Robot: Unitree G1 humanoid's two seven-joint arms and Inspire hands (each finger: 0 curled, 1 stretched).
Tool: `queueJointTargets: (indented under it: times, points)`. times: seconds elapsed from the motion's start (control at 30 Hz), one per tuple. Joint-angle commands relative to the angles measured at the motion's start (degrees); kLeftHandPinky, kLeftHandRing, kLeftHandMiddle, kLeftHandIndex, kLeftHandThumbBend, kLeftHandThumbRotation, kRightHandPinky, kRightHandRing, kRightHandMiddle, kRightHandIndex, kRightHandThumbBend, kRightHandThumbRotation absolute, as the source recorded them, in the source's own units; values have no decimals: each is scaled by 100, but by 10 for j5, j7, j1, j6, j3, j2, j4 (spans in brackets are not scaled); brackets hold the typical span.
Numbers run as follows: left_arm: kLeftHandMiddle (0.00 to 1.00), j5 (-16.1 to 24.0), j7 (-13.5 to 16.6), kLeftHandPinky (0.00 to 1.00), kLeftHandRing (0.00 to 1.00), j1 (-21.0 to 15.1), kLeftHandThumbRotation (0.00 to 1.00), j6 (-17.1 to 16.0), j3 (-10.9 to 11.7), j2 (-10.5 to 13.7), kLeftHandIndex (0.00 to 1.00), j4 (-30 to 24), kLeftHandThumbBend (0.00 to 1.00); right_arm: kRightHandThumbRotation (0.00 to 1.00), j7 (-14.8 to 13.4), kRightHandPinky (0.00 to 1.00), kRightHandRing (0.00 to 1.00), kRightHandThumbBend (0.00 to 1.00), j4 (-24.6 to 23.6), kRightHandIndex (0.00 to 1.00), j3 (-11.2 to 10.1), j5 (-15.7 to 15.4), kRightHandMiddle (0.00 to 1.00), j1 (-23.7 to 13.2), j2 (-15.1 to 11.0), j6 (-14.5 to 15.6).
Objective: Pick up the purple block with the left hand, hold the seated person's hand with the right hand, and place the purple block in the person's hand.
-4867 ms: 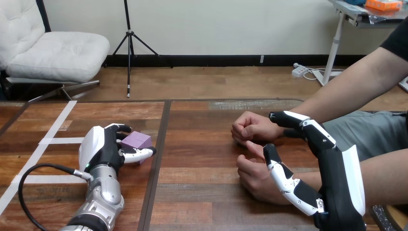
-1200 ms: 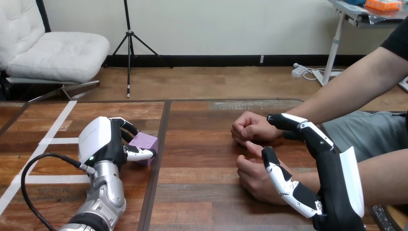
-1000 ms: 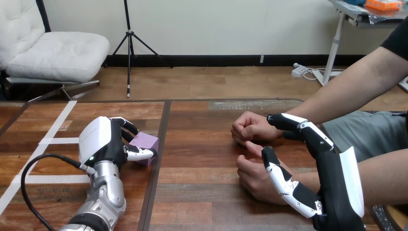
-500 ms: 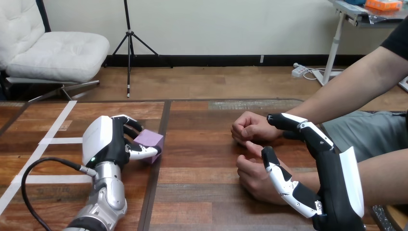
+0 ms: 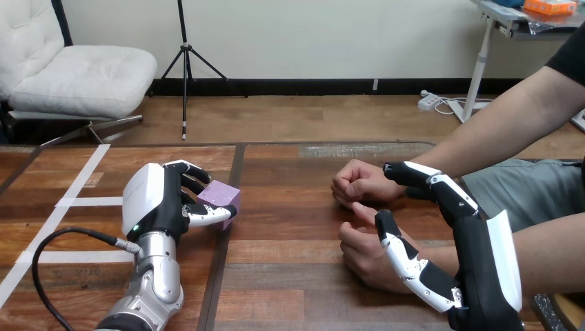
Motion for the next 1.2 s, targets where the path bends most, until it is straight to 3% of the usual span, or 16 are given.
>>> queueJointTargets:
  times: [0.0,0.23,0.43,0.63,0.87,1.17]
  points:
    - [52,-5,16,45,47,-12,0,-20,6,6,56,-32,67,28,-1,73,76,39,-21,73,-2,3,75,-25,1,-1]
    - [52,-5,18,45,47,-9,0,-28,7,7,56,-33,67,27,3,73,77,40,-30,74,-6,-6,76,-24,-4,8]
    - [52,-4,24,45,47,-7,0,-32,5,7,56,-34,68,27,22,75,80,42,-54,77,-13,-22,79,-19,-19,41]
    - [52,-1,30,44,47,-3,0,-35,3,7,56,-36,67,30,66,80,85,47,-104,81,-29,-71,84,-15,-48,103]
    - [52,-2,29,43,46,-1,0,-37,3,7,56,-37,67,30,143,88,91,56,-175,87,-51,-178,90,-12,-99,193]
    - [51,-3,29,44,46,3,0,-42,4,6,56,-37,67,22,218,90,90,71,-213,87,-63,-223,90,-20,-143,265]
